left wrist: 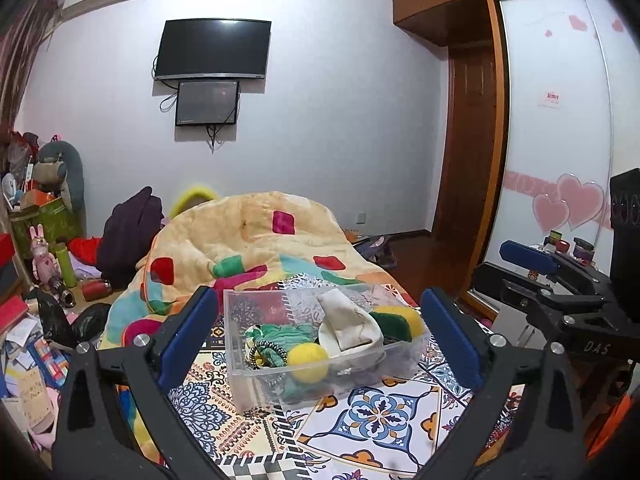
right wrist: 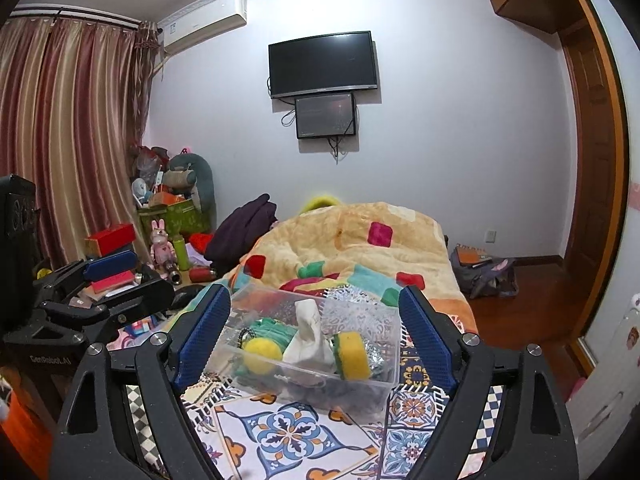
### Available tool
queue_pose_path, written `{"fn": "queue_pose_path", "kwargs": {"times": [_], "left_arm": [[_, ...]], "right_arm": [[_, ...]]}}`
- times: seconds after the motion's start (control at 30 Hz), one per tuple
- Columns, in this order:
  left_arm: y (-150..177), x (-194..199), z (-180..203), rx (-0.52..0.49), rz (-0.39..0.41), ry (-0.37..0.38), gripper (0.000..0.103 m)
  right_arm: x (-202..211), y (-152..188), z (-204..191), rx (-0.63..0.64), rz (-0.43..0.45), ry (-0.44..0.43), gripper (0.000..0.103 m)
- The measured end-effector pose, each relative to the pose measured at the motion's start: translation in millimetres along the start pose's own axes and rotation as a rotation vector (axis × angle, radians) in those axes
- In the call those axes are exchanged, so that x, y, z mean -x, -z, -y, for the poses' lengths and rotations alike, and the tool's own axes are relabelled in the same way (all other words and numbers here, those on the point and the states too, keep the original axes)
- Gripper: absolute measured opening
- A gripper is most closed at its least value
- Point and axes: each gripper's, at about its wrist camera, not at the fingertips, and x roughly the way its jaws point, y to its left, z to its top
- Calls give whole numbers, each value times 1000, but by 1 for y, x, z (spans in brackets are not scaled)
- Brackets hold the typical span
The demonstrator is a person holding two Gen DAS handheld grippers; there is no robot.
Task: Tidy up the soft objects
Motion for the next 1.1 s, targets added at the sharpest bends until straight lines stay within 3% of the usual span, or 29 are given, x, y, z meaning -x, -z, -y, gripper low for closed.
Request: {"fn": "queue_pose_path", "kwargs": {"times": [1.1], "left_arm": [[7, -2, -4, 5, -3, -15, 102]], "right_arm": [[5, 5, -3, -10, -6, -14, 86]]}}
